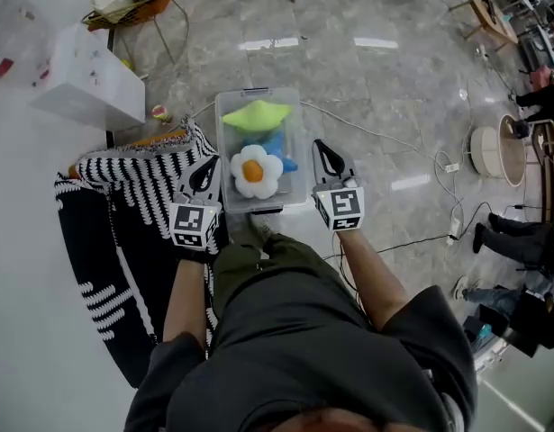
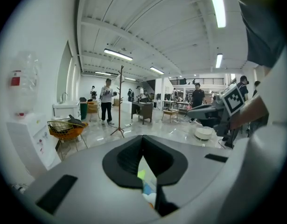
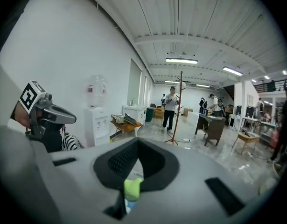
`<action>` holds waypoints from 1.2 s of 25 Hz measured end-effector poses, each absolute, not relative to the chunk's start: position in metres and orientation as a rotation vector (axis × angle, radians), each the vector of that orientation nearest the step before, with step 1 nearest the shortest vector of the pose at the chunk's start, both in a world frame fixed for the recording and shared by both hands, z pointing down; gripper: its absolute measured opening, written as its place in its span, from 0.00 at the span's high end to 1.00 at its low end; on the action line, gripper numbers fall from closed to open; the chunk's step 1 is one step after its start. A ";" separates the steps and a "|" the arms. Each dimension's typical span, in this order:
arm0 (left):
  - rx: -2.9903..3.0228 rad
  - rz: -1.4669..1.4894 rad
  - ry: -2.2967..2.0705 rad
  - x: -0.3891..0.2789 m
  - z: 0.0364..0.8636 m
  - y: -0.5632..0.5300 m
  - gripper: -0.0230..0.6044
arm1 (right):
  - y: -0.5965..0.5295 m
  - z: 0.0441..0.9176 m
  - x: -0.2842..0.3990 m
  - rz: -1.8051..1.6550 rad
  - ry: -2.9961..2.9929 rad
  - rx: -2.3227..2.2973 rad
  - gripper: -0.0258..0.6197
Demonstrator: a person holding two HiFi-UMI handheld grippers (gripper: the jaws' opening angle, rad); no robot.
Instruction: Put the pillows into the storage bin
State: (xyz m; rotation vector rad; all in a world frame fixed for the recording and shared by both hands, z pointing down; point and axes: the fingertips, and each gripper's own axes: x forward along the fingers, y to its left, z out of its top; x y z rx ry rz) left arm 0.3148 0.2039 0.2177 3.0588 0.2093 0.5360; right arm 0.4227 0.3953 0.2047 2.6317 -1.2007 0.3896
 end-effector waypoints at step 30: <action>3.127 0.535 0.313 0.301 0.161 0.231 0.96 | 0.399 0.149 0.396 0.366 -1.385 2.613 0.96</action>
